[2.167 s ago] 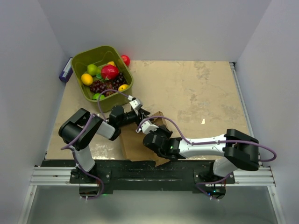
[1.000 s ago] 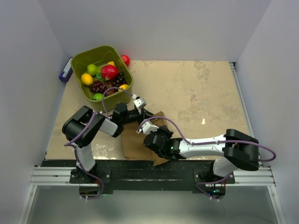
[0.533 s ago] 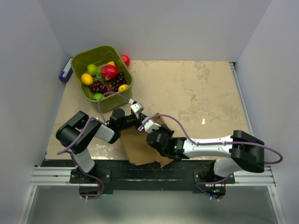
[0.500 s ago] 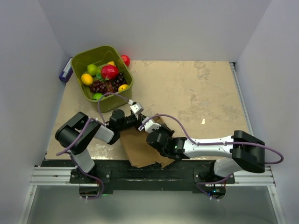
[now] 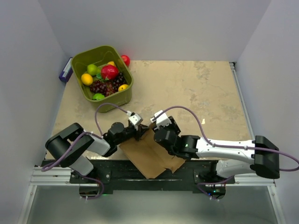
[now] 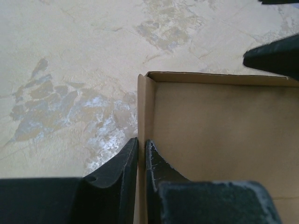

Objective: Fold the paper box

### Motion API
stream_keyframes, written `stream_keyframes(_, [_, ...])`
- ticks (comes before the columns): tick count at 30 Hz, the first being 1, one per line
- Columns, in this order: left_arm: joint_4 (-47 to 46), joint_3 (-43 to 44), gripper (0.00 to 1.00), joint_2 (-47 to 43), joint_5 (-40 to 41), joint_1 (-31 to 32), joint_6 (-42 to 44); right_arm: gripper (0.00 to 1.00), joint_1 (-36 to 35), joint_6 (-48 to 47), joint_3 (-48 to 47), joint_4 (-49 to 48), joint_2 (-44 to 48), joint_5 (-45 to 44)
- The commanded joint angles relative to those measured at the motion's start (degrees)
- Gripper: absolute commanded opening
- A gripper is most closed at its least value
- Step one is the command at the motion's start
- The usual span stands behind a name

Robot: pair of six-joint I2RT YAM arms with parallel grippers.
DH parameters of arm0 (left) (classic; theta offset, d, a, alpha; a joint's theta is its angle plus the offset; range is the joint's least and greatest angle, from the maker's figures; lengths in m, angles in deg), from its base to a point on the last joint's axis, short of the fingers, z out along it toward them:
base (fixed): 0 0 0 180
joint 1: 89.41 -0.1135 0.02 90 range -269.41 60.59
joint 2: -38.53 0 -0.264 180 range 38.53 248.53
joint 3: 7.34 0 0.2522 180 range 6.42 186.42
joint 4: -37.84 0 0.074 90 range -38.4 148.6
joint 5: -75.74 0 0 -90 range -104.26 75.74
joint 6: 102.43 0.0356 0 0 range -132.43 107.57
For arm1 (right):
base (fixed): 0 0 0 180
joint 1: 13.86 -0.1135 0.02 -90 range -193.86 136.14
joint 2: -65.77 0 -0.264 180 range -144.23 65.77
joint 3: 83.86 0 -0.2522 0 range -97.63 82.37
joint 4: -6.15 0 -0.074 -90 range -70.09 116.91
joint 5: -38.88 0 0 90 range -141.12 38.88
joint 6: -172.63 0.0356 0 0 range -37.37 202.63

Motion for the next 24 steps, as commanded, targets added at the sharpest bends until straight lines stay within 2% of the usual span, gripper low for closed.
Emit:
stream_keyframes(1, [-6.6,-3.2,0.0,-4.6,10.4,1.5,-0.5,0.61,0.2,23.7,-7.2,10.3,5.7,5.9])
stream_keyframes(5, [-11.0,-6.8,0.0,-7.0,16.8,3.0,-1.3,0.67,0.2,36.2,-8.7,10.2,8.8,12.7])
stream_keyframes(10, [-19.0,-10.8,0.0,-6.8,28.2,6.2,-0.8,0.72,0.2,47.2,-7.4,1.7,7.8,23.7])
stream_keyframes(13, [-22.2,-11.6,0.0,-6.3,35.0,8.6,0.3,0.76,0.2,53.9,-4.1,-5.0,6.5,26.0])
stream_keyframes(16, [-24.1,-12.3,0.0,-6.0,38.7,10.0,1.4,0.76,0.3,61.0,0.6,-11.4,6.4,25.9])
stream_keyframes(24, [-27.7,-13.6,0.0,-5.8,41.7,11.0,2.6,0.72,1.5,78.1,9.9,-15.9,9.0,17.6])
